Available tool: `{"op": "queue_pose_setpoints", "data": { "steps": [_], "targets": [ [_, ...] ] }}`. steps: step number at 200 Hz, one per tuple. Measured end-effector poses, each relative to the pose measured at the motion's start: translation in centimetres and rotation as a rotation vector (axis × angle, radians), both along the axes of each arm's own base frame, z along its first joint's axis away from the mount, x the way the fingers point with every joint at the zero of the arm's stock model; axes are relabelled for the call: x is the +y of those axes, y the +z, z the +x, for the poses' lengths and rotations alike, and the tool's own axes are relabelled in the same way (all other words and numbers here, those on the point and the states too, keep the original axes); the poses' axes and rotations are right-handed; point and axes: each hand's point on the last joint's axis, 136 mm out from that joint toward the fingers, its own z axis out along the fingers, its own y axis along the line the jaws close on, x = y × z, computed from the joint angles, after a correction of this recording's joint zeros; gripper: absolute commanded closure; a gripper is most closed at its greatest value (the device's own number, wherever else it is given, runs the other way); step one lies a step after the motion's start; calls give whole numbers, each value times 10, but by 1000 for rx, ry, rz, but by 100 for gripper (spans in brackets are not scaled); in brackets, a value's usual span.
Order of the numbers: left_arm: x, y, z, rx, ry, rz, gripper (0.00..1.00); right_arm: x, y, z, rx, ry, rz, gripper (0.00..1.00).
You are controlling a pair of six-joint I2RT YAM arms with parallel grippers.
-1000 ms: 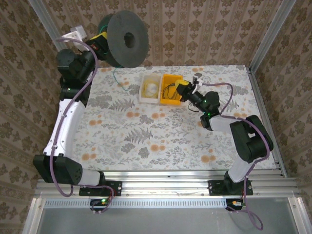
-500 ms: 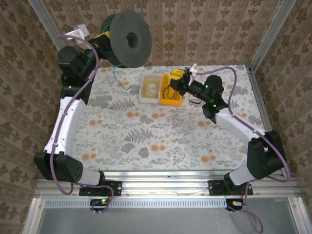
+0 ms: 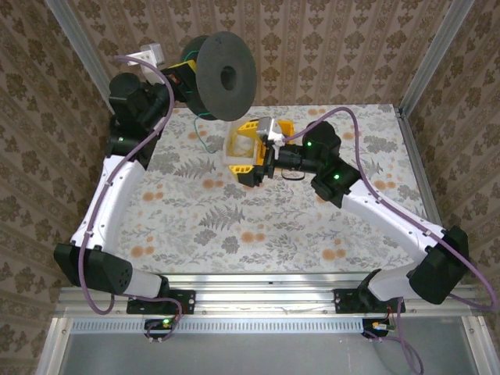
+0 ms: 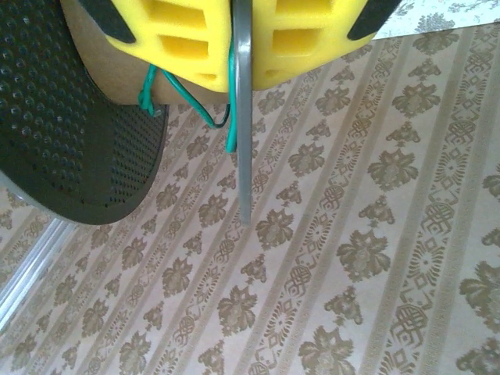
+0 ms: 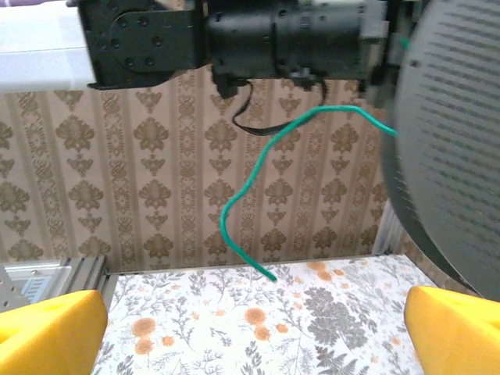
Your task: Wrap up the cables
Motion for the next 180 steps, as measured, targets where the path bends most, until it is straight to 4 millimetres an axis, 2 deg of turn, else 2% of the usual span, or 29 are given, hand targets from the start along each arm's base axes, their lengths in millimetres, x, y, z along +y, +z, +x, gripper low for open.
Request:
{"op": "queue_pose_setpoints", "data": {
  "steps": [44, 74, 111, 145, 180],
  "targets": [
    [-8, -1, -4, -3, -6, 39, 100, 29, -27, 2, 12, 34, -89, 15],
    [-8, 2, -5, -17, 0, 47, 100, 45, -35, 1, 5, 43, -120, 21],
    [-9, 3, -5, -24, 3, 56, 100, 51, -32, -2, -9, 51, -126, 34],
    [-8, 2, -4, -25, 6, 65, 100, 52, -25, -3, -27, 54, -120, 54],
    [-8, -1, -4, -17, 8, 76, 100, 56, -22, -3, -29, 59, -121, 63]
  ]
}}
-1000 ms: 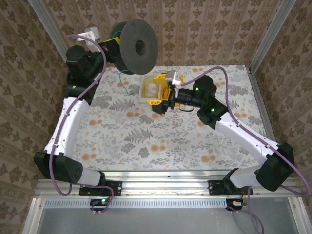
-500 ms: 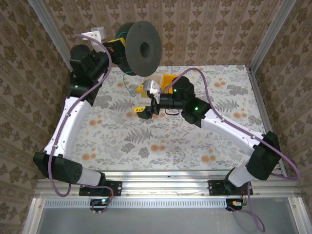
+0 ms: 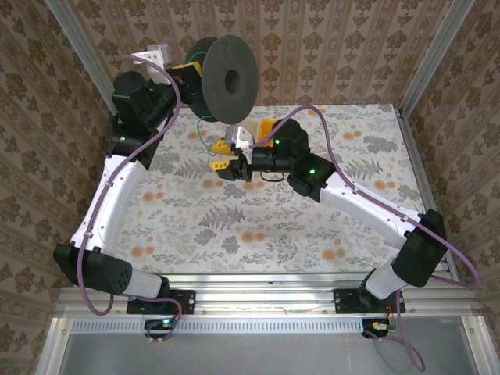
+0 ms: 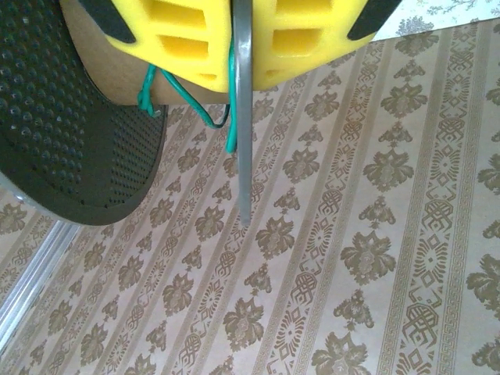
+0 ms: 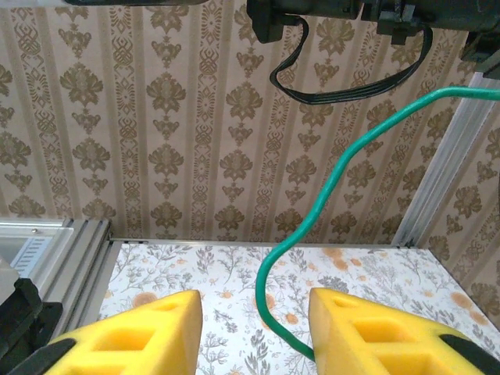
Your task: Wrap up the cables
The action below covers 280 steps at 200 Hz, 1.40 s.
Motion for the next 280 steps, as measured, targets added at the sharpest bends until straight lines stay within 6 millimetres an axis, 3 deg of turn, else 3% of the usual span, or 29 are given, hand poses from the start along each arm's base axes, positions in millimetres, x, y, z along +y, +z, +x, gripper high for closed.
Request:
{"op": "queue_pose_setpoints", "data": {
  "steps": [15, 42, 88, 147, 175, 198, 237, 280],
  "targets": [
    [0, -2, 0, 5, 0, 4, 100, 2, -2, 0, 6, 4, -4, 70],
    [0, -4, 1, 12, 3, 8, 100, 8, -4, 1, 14, 12, -10, 100],
    [1, -10, 2, 18, 19, 46, 100, 9, 16, -2, 8, 18, 1, 100],
    [-31, -49, -8, 65, -25, 232, 100, -3, 94, -11, -63, 13, 59, 100],
    [-49, -65, -21, 72, -80, 329, 100, -16, 116, 4, -79, -28, 63, 100],
    [-56, -71, -27, 61, -103, 387, 100, -36, 122, 31, -76, -96, 56, 100],
    [-61, -83, -36, 64, -157, 454, 100, -97, 142, 88, -90, -259, 67, 100],
    [-67, -69, -61, -3, -255, 460, 100, -163, 156, 130, -56, -364, 110, 100]
  ]
}}
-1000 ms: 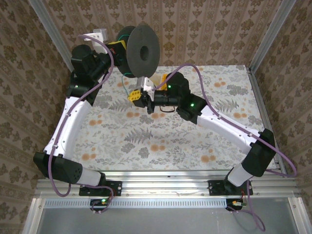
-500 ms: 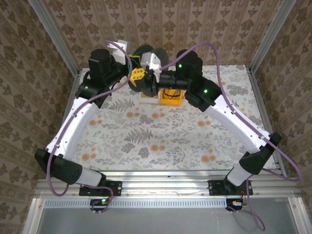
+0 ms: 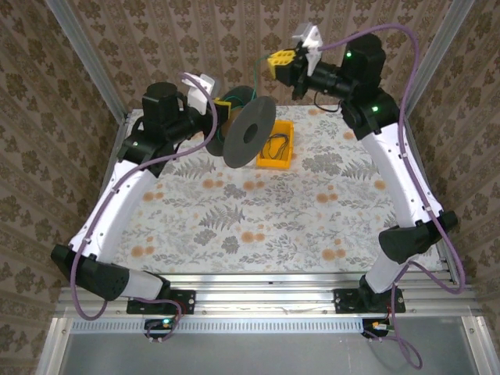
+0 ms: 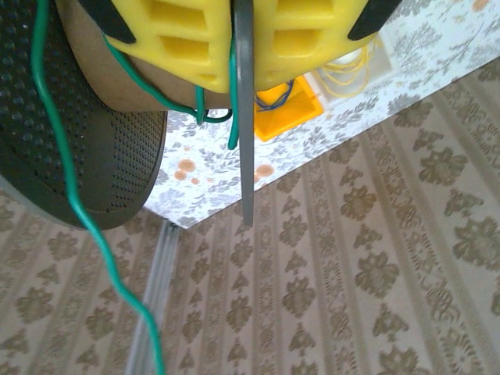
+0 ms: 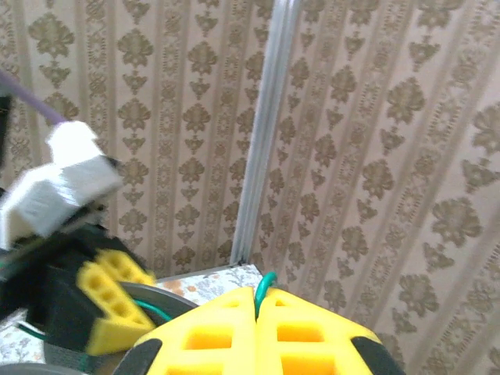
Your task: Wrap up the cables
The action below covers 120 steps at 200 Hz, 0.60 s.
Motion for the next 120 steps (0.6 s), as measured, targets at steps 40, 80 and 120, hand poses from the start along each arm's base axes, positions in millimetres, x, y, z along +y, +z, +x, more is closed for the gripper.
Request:
{"op": "queue_pose_setpoints", "data": {
  "steps": [40, 80, 120],
  "targets": [
    [6, 20, -21, -33, -130, -50, 100, -56, -22, 48, 111, -36, 65, 100],
    [25, 40, -22, -47, -188, -139, 100, -62, -59, 67, 214, -2, 83, 100],
    [37, 67, -17, -48, -224, -290, 100, -57, -123, 81, 333, 25, 107, 100]
  ]
}}
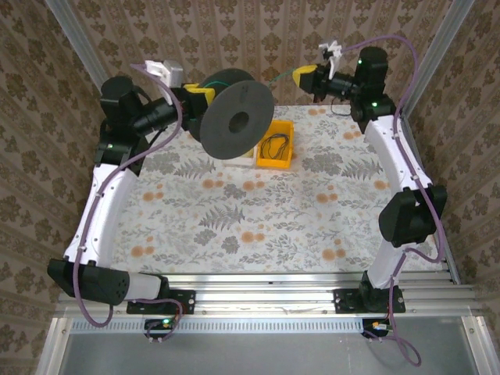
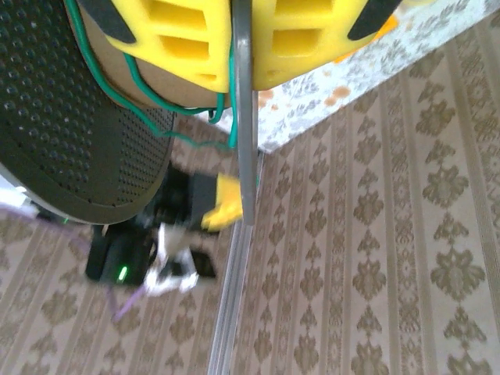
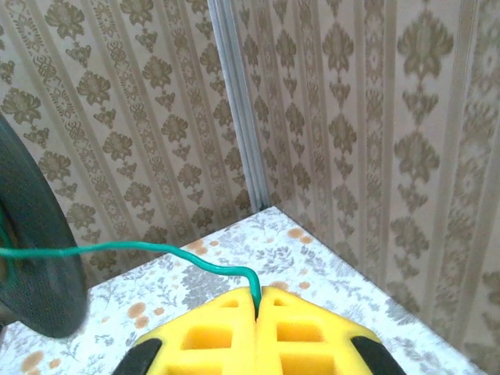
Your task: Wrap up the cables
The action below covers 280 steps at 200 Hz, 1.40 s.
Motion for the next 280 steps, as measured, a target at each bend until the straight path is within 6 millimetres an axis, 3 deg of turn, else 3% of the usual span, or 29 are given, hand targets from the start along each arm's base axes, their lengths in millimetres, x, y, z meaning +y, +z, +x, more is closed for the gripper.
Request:
{"op": "queue_pose_setpoints", "data": {
  "steps": [33, 79, 104, 142, 199, 219, 241, 280],
  "targets": [
    [7, 22, 16, 2, -16, -122, 100, 19, -54, -7, 98, 49, 11, 100],
    [9, 25, 39, 41, 8, -208, 100, 56, -87, -37, 143, 102, 4, 100],
    [15, 30, 48, 29, 78, -236, 100, 92, -97, -63, 147, 158, -7, 100],
    [15, 25, 53, 25, 189, -225, 100, 142, -99, -95, 151, 223, -9, 100],
    [18, 29, 49, -34, 335, -212, 100, 183, -75, -119, 149, 245, 91, 100],
    [12, 20, 50, -32, 369, -170, 100, 199, -67, -129, 146, 253, 121, 100],
    [6, 10, 51, -26, 414, -105, 100, 208, -67, -134, 154, 235, 129, 100],
    [-1, 15, 44, -70, 475, -14, 100, 208, -69, -135, 151, 182, 92, 100]
  ]
}}
